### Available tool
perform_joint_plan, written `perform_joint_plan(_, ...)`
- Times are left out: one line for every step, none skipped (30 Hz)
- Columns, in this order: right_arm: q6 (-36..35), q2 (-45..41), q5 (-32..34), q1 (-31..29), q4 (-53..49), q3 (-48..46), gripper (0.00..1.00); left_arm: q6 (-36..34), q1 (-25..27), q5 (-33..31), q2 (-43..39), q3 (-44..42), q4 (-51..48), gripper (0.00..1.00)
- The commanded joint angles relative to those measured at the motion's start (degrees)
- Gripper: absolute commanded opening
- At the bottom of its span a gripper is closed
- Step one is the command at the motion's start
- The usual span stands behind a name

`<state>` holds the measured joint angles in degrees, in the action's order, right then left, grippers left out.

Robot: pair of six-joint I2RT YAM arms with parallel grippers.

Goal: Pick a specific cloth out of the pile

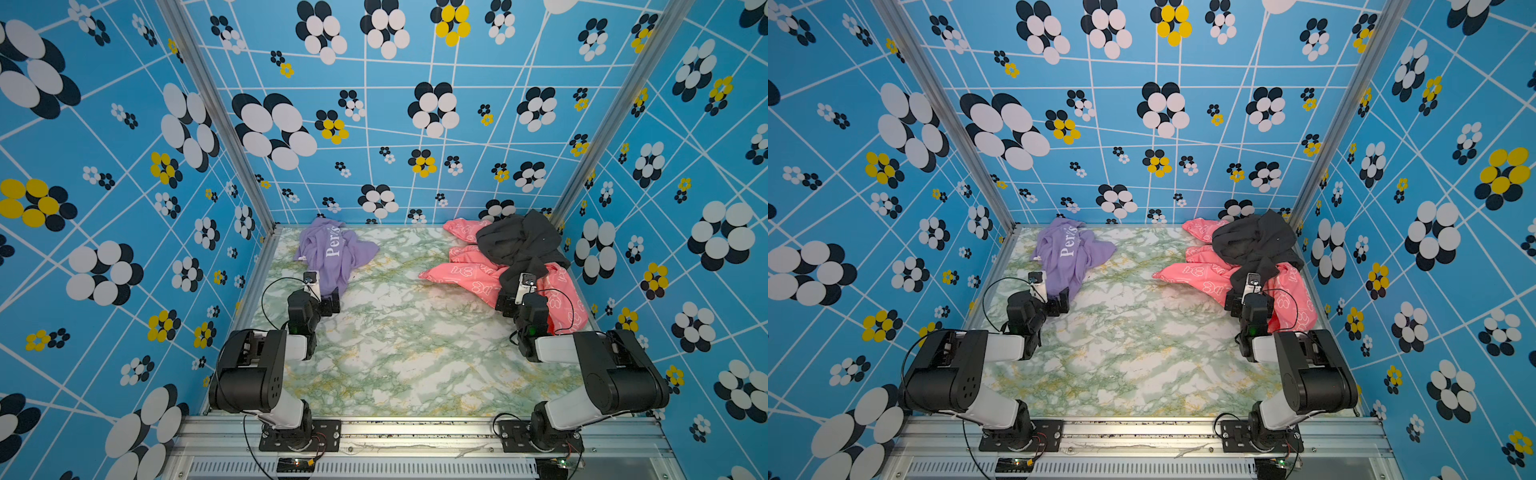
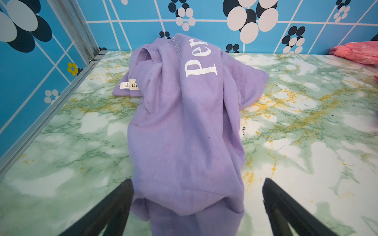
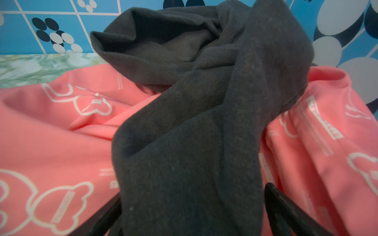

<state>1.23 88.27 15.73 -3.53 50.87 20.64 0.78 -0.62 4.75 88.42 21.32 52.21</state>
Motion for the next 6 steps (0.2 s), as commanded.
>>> perform_joint_plan(0.27, 0.21, 0.04, 0.45, 1.23, 1.13, 0.99, -0.6, 0.25, 0.7, 0.27, 1.14, -0.79, 0.99)
perform_joint_plan(0.31, 0.23, 0.07, 0.45, 1.32, 1.07, 0.99, -0.6, 0.27, 0.71, 0.26, 1.09, -0.79, 0.99)
perform_joint_plan(0.34, 0.32, 0.02, 0.46, 1.38, 1.09, 0.99, -0.6, 0.26, 0.74, 0.26, 1.12, -0.79, 0.99)
perform_joint_plan(0.33, 0.32, 0.06, 0.45, 1.34, 1.08, 0.99, -0.6, 0.27, 0.75, 0.26, 1.16, -0.83, 0.99)
perform_joint_plan(0.33, 0.3, 0.09, 0.46, 1.34, 1.13, 0.99, -0.6, 0.2, 0.71, 0.26, 1.05, -0.72, 0.99)
perform_joint_plan(0.32, 0.3, 0.09, 0.46, 1.47, 1.07, 0.99, -0.66, 0.27, 0.73, 0.21, 0.95, -0.57, 0.99)
